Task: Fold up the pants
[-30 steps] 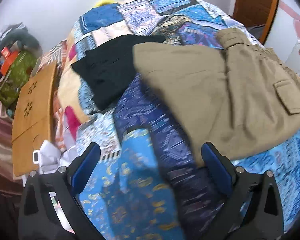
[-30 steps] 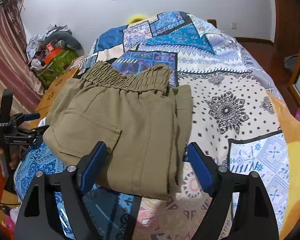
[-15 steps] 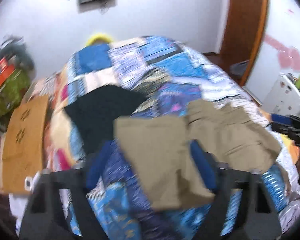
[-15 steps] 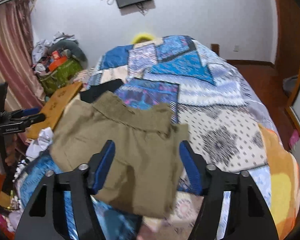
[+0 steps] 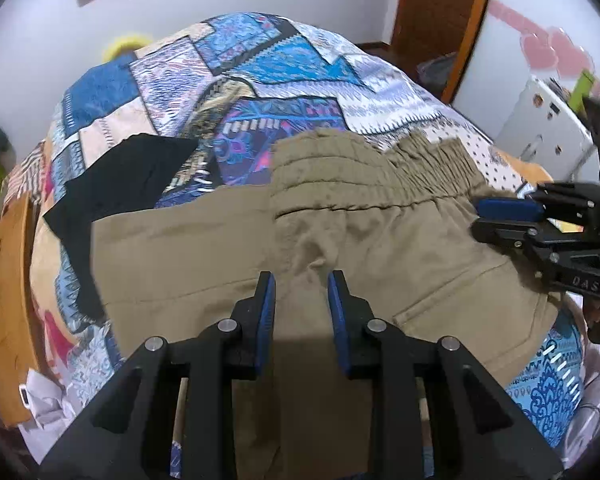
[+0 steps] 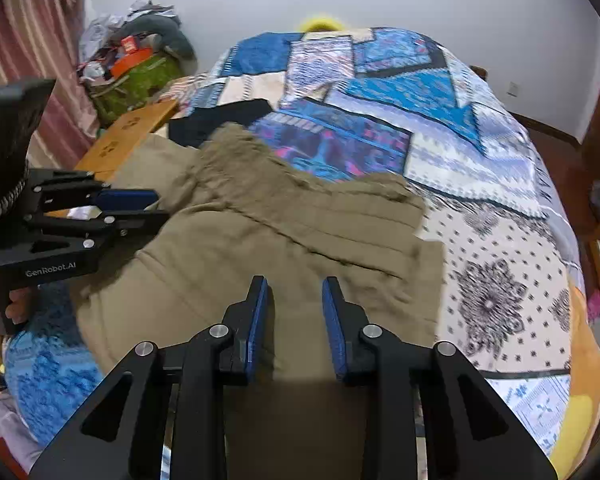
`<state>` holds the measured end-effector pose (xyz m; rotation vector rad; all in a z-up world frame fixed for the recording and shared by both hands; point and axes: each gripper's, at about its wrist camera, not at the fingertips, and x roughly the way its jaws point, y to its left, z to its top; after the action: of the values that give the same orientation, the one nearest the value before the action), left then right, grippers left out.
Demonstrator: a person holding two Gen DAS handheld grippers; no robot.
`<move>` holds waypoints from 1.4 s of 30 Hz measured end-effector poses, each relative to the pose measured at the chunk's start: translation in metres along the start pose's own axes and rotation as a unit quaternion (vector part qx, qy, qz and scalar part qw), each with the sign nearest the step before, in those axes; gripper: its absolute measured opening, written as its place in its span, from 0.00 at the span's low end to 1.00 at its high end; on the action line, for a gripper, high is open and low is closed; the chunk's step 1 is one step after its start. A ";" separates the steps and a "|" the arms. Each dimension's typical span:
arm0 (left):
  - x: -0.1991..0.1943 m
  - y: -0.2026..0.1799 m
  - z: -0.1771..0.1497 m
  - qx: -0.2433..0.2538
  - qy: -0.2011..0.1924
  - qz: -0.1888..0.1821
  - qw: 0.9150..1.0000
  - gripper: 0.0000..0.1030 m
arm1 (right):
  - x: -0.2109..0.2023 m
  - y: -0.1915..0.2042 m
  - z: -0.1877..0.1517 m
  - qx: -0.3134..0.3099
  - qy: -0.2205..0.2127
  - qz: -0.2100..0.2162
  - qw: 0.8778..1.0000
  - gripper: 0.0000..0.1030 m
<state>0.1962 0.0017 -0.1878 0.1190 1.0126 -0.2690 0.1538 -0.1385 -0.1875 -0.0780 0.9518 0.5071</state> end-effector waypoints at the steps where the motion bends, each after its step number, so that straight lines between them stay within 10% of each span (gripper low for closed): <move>1: -0.005 0.005 -0.003 -0.009 -0.004 0.002 1.000 0.28 | -0.003 -0.004 -0.002 0.007 -0.001 0.002 1.000 0.19; 10: -0.037 0.045 -0.015 -0.060 -0.023 0.033 0.997 0.31 | -0.041 -0.030 -0.015 0.063 -0.020 0.002 0.998 0.16; 14: -0.043 0.071 -0.016 -0.079 -0.018 0.057 0.995 0.31 | -0.049 -0.038 -0.014 0.072 -0.020 -0.018 0.997 0.45; 20: -0.024 0.091 -0.027 -0.115 0.009 0.044 0.992 0.62 | -0.042 -0.044 -0.016 0.091 -0.018 -0.024 0.995 0.76; 33: 0.016 0.099 -0.026 -0.157 0.049 -0.016 0.986 0.61 | 0.008 -0.063 -0.020 0.175 0.036 0.075 0.981 0.76; 37: 0.018 0.098 -0.019 -0.164 0.040 -0.055 0.984 0.30 | 0.013 -0.065 -0.018 0.186 0.029 0.092 0.978 0.67; 42: 0.015 0.084 -0.006 -0.139 0.028 -0.026 0.989 0.07 | 0.007 -0.061 -0.012 0.174 0.023 0.085 0.981 0.31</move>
<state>0.2220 0.0811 -0.2062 -0.1545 1.1001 -0.1695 0.1750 -0.1931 -0.2092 0.3113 1.0851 0.4911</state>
